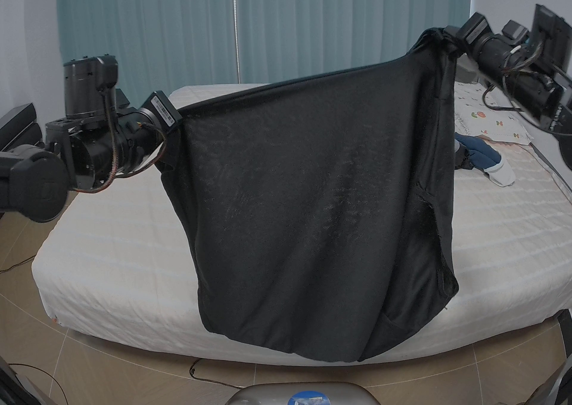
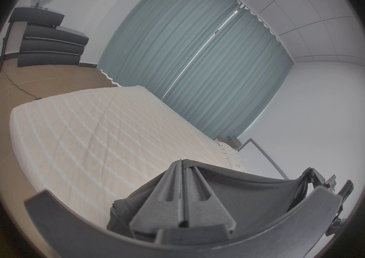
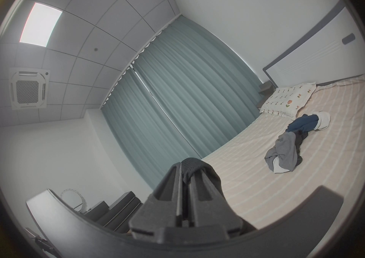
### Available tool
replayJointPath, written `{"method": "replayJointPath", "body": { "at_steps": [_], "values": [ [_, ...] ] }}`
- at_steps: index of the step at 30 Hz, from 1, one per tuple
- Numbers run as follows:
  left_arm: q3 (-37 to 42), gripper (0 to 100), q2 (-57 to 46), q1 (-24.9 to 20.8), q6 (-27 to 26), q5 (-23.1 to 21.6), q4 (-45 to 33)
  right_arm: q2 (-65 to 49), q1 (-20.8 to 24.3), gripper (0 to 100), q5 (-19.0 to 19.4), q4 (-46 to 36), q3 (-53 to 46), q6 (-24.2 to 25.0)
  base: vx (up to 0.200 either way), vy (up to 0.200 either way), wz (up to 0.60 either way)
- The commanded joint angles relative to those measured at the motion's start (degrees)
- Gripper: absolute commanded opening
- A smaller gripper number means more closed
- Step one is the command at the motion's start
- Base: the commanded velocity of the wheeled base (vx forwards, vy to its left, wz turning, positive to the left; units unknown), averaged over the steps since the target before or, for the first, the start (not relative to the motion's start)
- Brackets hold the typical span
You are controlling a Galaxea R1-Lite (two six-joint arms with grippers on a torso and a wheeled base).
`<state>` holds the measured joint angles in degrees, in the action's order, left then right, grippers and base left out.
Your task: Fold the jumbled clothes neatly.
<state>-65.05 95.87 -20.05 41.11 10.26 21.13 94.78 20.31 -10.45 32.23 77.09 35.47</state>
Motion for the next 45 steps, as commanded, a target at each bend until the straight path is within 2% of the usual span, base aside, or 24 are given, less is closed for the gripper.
{"method": "replayJointPath", "body": {
  "at_steps": [1, 4, 13, 21, 25, 29, 32, 33, 36, 41, 45],
  "values": [
    [-6.49, 0, 12.24, 2.74, 0.73, -1.83, 0.14, 14.11, -1.33, 0, 0.08, 6.88, 2.45, 0.38, 0.200, 0.000, 0.00],
    [-10.01, 0, 18.13, 3.62, 0.82, -2.27, 0.41, 19.21, -2.29, 0, 0.16, 9.43, 5.26, 0.30, 0.200, 0.000, 0.00],
    [-19.33, 0, 33.77, 4.15, 0.82, -1.74, 2.78, 32.57, -2.47, 0, -0.89, 10.04, 10.27, 0.30, 0.200, 0.000, 0.00],
    [-22.40, 0, 45.20, 3.27, 0.73, -0.68, 12.89, 45.32, -2.38, 0, -3.44, 19.01, 11.24, -0.14, 0.000, 0.000, 0.00],
    [-24.16, 0, 47.66, 3.18, 0.91, 0.02, 13.15, 48.57, -3.08, 0, -4.23, 19.10, 12.82, 0.12, 0.000, 0.000, 0.00],
    [-27.41, 0, 49.94, 2.83, 4.42, 0.11, 12.62, 52.08, -3.52, 0, -5.20, 19.18, 14.49, 0.30, 0.000, 0.000, 0.00],
    [-29.43, 0, 52.67, 2.30, 4.68, 0.81, 12.62, 54.19, -3.70, 0, -5.37, 19.10, 15.37, 0.21, 0.000, 0.000, 0.00],
    [-30.14, 100, 53.64, 2.21, 4.68, 1.34, 12.62, 54.90, -3.70, 100, -5.37, 18.83, 15.63, 0.03, 0.000, 0.000, 0.00],
    [-32.60, 100, 56.45, 2.12, 4.42, 2.83, 12.45, 57.18, -3.79, 100, -5.37, 18.31, 15.98, -0.32, 0.000, 0.000, 0.00],
    [-35.94, 100, 59.88, 3.27, 4.07, 8.98, 12.36, 58.85, -5.54, 100, -5.81, 18.39, 15.63, -0.93, 0.000, 0.000, 0.00],
    [-37.43, 100, 60.58, 4.41, 3.45, 10.65, 12.54, 58.50, -7.48, 100, -7.75, 19.01, 15.98, -0.93, 0.000, 0.000, 0.00]
  ]
}}
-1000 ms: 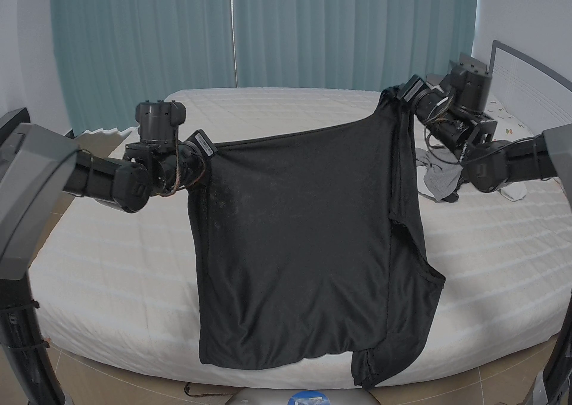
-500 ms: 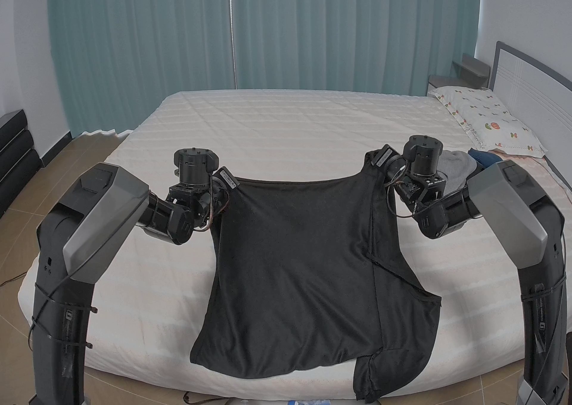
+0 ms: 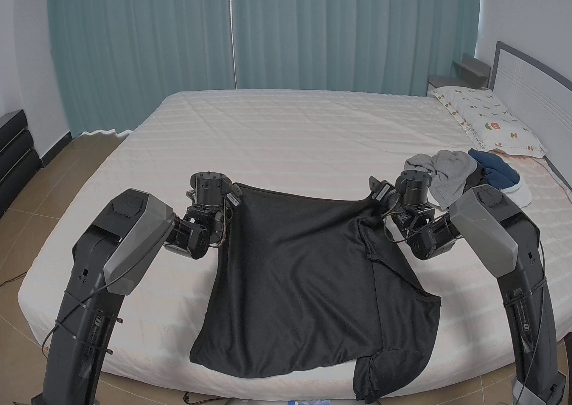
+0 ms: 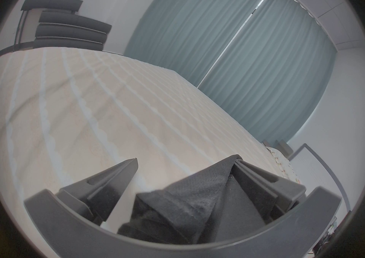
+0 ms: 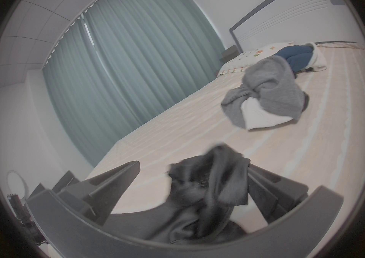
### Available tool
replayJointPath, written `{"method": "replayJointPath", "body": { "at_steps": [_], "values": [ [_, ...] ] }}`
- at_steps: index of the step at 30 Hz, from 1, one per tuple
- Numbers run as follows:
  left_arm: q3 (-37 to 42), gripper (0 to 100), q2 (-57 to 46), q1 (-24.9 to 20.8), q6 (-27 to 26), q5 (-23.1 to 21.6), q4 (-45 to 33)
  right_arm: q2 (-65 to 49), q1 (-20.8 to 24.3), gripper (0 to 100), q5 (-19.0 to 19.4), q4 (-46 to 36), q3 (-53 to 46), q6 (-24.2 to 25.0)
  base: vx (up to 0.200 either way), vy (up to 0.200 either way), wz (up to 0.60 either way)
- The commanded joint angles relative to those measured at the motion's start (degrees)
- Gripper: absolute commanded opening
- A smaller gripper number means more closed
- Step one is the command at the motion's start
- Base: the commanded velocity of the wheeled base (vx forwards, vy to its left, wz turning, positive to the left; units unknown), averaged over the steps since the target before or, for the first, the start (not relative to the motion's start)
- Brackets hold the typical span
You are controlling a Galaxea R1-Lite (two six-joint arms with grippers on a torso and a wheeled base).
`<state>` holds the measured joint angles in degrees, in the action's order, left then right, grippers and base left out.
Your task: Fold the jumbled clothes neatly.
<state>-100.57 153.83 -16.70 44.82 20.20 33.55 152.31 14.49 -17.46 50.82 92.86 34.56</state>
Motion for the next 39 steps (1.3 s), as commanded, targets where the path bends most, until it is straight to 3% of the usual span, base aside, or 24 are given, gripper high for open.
{"method": "replayJointPath", "body": {
  "at_steps": [1, 6, 11, 20, 23, 28, 31, 36, 39],
  "values": [
    [-2.87, 100, 2.79, 1.58, -0.44, 0.81, 0.20, 0.62, -2.19, 100, -0.82, 0.42, 0.13, 0.16, 0.000, 0.000, 0.00],
    [-4.19, 100, 3.84, 2.11, -2.20, 0.98, -0.15, 0.80, -3.68, 100, -0.38, -0.72, -0.04, -0.20, 0.000, 0.000, 0.00],
    [-0.85, 100, 3.05, 2.02, -3.34, 0.19, -5.86, 0.53, -3.86, 100, 0.14, -0.72, -4.26, -0.11, 0.000, 0.000, 0.00],
    [0.03, 100, -4.77, 3.52, 6.94, -7.46, -12.81, -4.65, -3.68, 100, 3.48, -0.90, -9.27, 0.07, 0.000, 0.000, 0.00],
    [2.22, 100, -8.37, 4.57, 8.09, -9.39, -14.56, -7.03, -3.33, 100, 4.80, -1.16, -11.82, -0.11, 0.000, 0.000, 0.00],
    [9.96, 100, -15.23, 5.89, 11.25, -15.28, -15.62, -10.63, -1.93, 100, 6.73, -1.87, -16.65, -0.55, 0.000, 0.000, 0.00],
    [15.76, 100, -18.13, 6.42, 11.43, -15.54, -15.00, -11.42, -0.52, 100, 9.20, -2.04, -19.38, -0.99, 0.000, 0.000, 0.00],
    [27.18, 100, -23.14, 5.80, 11.69, -14.75, -12.72, -10.81, 1.85, 100, 9.46, -5.56, -18.94, -4.85, 0.000, 0.000, 0.00],
    [35.97, 100, -27.36, 4.22, 15.20, -15.28, -10.35, -10.98, 3.44, 100, 9.63, -10.22, -16.39, -6.70, 0.000, 0.000, 0.00]
  ]
}}
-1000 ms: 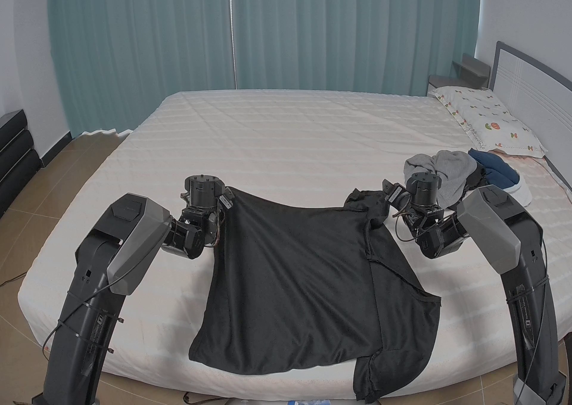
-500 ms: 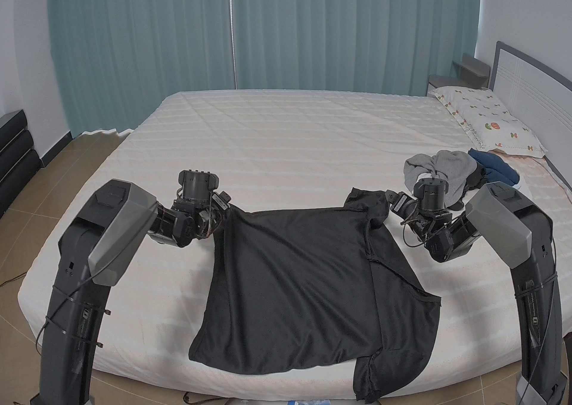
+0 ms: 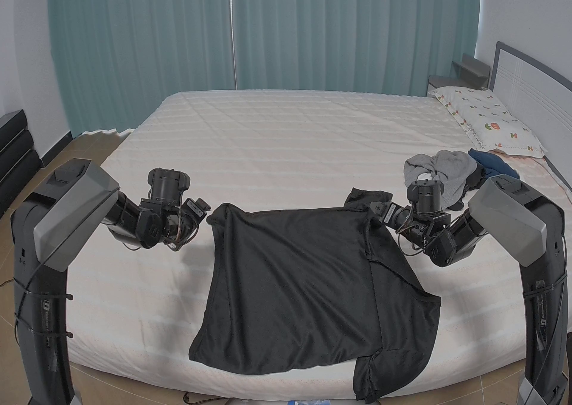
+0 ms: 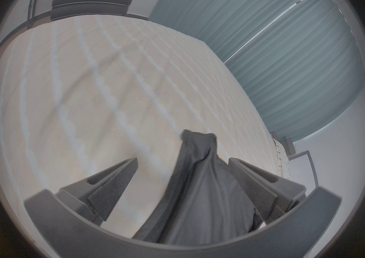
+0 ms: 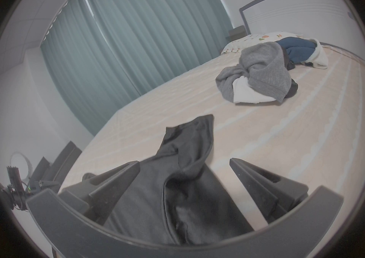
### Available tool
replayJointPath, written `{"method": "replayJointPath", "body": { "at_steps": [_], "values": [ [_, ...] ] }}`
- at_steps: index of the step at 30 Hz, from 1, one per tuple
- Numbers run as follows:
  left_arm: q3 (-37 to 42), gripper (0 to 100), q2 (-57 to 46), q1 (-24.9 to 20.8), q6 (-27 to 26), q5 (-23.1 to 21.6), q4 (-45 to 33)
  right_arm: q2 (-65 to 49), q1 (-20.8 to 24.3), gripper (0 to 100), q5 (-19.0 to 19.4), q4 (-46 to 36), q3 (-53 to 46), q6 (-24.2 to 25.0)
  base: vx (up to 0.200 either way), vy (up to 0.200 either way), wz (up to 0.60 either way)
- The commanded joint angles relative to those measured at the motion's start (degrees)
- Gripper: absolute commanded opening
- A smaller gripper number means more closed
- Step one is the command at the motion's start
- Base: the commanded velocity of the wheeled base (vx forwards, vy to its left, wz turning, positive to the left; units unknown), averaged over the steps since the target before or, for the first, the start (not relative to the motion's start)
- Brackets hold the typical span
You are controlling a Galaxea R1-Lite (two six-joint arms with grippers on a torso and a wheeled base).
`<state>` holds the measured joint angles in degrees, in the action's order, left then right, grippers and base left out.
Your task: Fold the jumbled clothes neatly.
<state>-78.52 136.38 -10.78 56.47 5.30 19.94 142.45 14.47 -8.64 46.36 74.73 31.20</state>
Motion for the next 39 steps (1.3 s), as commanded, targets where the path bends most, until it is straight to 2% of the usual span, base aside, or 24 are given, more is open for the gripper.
{"method": "replayJointPath", "body": {
  "at_steps": [1, 6, 8, 9, 12, 13, 17, 22, 26, 27, 31, 39],
  "values": [
    [15.50, 100, -10.34, -1.88, 4.97, -0.47, 4.58, -0.86, 4.07, 100, 0.65, -7.16, 2.88, -3.86, 0.000, 0.000, 0.00],
    [21.92, 100, -9.64, -1.97, 8.22, -0.21, 13.28, 2.05, 6.54, 100, -0.59, -16.13, 9.91, -6.06, 0.000, 0.000, 0.00],
    [23.15, 100, -9.73, -2.23, 8.92, -0.29, 14.60, 3.10, 6.98, 100, -1.55, -17.97, 11.76, -6.06, 0.000, 0.000, 0.00],
    [24.38, 100, -9.64, -3.64, 10.86, -0.21, 15.92, 4.24, 7.15, 100, -3.31, -19.91, 13.95, -6.23, 0.000, 0.000, 0.00],
    [24.91, 100, -9.55, -4.25, 12.79, -0.38, 17.32, 5.12, 7.15, 100, -4.45, -22.19, 16.33, -6.59, 0.000, 0.000, 0.00],
    [25.61, 100, -9.46, -4.25, 13.67, -0.73, 18.38, 5.56, 7.15, 100, -4.63, -25.18, 18.08, -6.67, 0.000, 0.000, 0.00],
    [26.40, 100, -8.23, -3.55, 13.76, -0.73, 20.05, 6.53, 6.80, 100, -4.80, -28.87, 20.37, -6.67, 0.000, 0.000, 0.00],
    [27.46, 100, -7.70, -2.67, 13.76, -0.64, 20.66, 7.76, 6.01, 100, -6.83, -30.45, 22.30, -7.20, 0.000, 0.000, 0.00],
    [28.42, 100, -7.62, -2.67, 13.85, -0.64, 20.66, 7.67, 5.39, 100, -6.91, -31.60, 22.22, -7.38, 0.000, 0.000, 0.00],
    [28.60, 100, -7.53, -2.67, 13.85, -0.64, 20.66, 7.67, 5.31, 0, -7.00, -32.03, 22.13, -7.38, 0.000, 0.000, 0.00],
    [29.56, 100, -7.26, -2.67, 13.85, -0.38, 21.45, 6.79, 3.64, 0, -7.79, -32.30, 22.30, -7.11, 0.000, 0.000, 0.00],
    [32.55, 100, -6.91, -2.76, 13.23, -0.29, 27.52, 3.45, -3.13, 0, -7.27, -31.77, 20.72, -6.32, 0.000, 0.000, 0.00]
  ]
}}
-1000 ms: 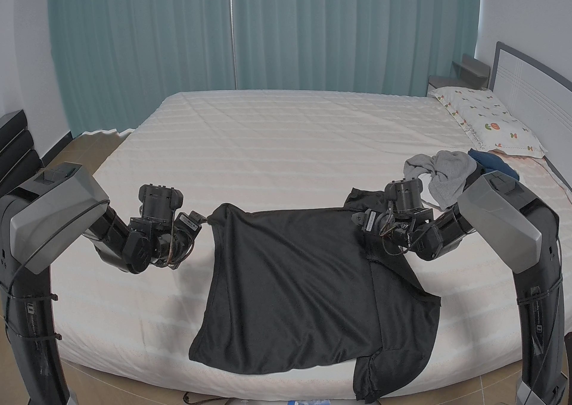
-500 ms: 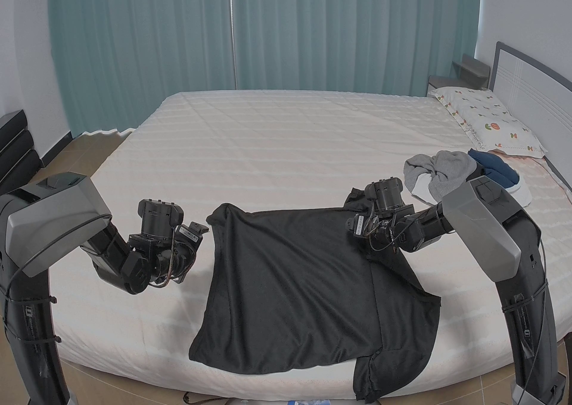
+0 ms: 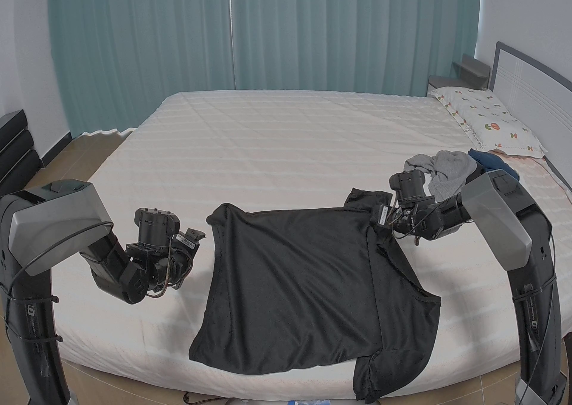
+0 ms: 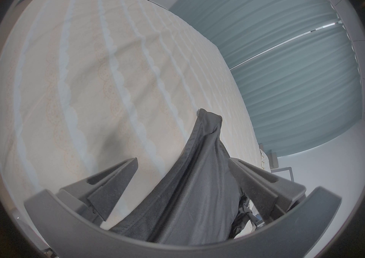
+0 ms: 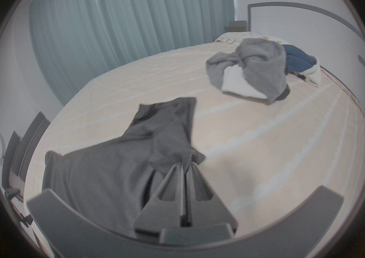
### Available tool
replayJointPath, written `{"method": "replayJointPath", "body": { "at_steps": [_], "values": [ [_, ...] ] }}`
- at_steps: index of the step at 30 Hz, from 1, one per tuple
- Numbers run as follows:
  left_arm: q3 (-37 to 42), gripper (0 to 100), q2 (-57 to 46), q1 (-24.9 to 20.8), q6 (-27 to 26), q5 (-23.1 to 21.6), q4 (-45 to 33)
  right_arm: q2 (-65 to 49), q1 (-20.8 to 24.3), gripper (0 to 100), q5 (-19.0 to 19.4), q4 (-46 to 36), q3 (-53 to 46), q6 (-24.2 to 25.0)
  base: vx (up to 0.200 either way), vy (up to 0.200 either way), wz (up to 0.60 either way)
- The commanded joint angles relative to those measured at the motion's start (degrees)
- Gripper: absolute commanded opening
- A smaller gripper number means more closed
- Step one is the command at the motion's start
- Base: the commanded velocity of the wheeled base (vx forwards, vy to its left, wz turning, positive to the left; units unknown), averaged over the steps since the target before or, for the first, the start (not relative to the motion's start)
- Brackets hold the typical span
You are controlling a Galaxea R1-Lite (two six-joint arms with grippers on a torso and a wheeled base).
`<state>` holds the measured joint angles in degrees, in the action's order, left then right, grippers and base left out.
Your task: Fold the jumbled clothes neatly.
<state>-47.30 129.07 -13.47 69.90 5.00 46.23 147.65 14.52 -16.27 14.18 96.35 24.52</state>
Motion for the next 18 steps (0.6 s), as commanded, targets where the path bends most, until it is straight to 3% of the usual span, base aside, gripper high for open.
{"method": "replayJointPath", "body": {
  "at_steps": [1, 3, 10, 18],
  "values": [
    [1.42, 100, 0.39, -0.06, -0.20, 0.01, 1.23, -1.75, -4.24, 0, 0.63, 0.41, -0.99, 0.53, 0.000, 0.000, 0.00],
    [1.42, 100, 0.39, -0.06, -0.20, 0.01, 1.23, -1.67, -5.20, 0, 0.81, 0.59, -1.08, 0.80, 0.000, 0.000, 0.00],
    [1.42, 100, 0.39, -0.06, -0.20, 0.01, 1.23, 1.06, -10.12, 0, 6.87, 8.67, -1.26, 4.05, 0.000, 0.000, 0.00],
    [1.42, 100, 0.39, -0.06, -0.20, 0.10, 1.32, 5.37, -11.62, 0, 7.49, 13.42, -0.20, 3.87, 0.000, 0.000, 0.00]
  ]
}}
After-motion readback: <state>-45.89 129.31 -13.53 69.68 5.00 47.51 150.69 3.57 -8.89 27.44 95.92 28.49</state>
